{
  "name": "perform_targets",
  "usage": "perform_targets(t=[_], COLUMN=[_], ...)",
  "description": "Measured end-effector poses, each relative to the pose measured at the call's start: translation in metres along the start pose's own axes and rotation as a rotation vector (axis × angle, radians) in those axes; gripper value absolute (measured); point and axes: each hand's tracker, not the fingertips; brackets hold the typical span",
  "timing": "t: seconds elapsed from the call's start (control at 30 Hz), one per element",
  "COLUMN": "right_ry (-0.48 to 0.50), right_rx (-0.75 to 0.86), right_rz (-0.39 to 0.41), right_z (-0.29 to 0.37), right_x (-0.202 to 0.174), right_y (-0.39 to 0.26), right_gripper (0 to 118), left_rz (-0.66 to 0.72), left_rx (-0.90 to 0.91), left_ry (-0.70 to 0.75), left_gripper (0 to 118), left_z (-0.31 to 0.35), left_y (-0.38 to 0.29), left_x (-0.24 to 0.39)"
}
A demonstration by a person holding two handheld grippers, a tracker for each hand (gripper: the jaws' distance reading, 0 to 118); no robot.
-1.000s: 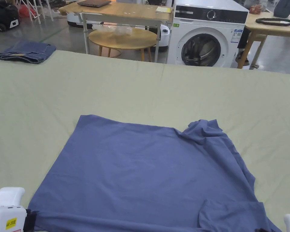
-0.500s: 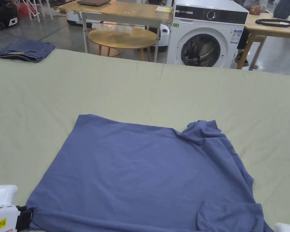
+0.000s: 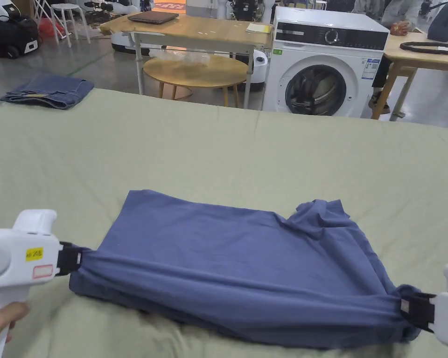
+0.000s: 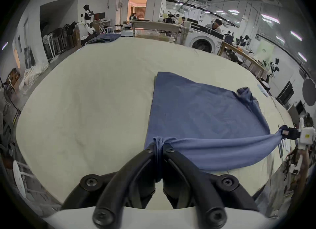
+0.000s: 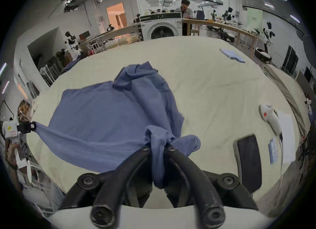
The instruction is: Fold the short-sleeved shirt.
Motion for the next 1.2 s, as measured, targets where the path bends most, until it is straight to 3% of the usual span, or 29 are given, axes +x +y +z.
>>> perform_targets(t=[0.27,0.47,0.53,0.63,0.67,0.77,1.03,1.07,1.1,1.13,1.2], right_ry=[-0.03,-0.052,-0.06,-0.098,-0.091,-0.076,-0.058,-0.057,-0.069,-0.068,-0.064], right_rx=[-0.025,-0.072,-0.076,-0.018,0.02,0.144,0.457,0.49,0.529,0.55,0.574], right_rz=[0.012,0.02,0.028,0.06,0.062,0.078,0.059,0.073,0.08,0.087,0.081], right_z=[-0.07,-0.103,-0.106,-0.095,-0.088,-0.063,-0.003,0.004,0.01,0.013,0.021], right_x=[-0.016,-0.011,-0.012,-0.013,-0.015,-0.025,-0.075,-0.082,-0.089,-0.095,-0.104], right_y=[0.031,0.039,0.041,0.043,0.043,0.04,0.012,0.007,0.002,0.0,-0.007], right_gripper=[9,12,20,57,62,61,59,54,39,24,18], left_rz=[-0.031,0.012,0.011,0.008,0.005,0.0,-0.042,-0.052,-0.066,-0.077,-0.089], left_rx=[-0.1,-0.134,-0.137,-0.128,-0.115,-0.059,0.274,0.32,0.368,0.415,0.466], left_ry=[0.048,0.048,0.049,0.065,0.059,0.04,0.014,0.022,0.021,0.011,0.039], left_gripper=[0,1,4,22,33,38,38,38,37,30,7], left_z=[-0.077,-0.093,-0.095,-0.086,-0.082,-0.065,-0.008,0.0,0.005,0.012,0.026], left_y=[0.03,0.034,0.033,0.032,0.031,0.028,0.004,-0.001,-0.004,-0.009,-0.016], left_x=[0.01,0.014,0.018,0.022,0.023,0.027,0.058,0.063,0.065,0.068,0.077])
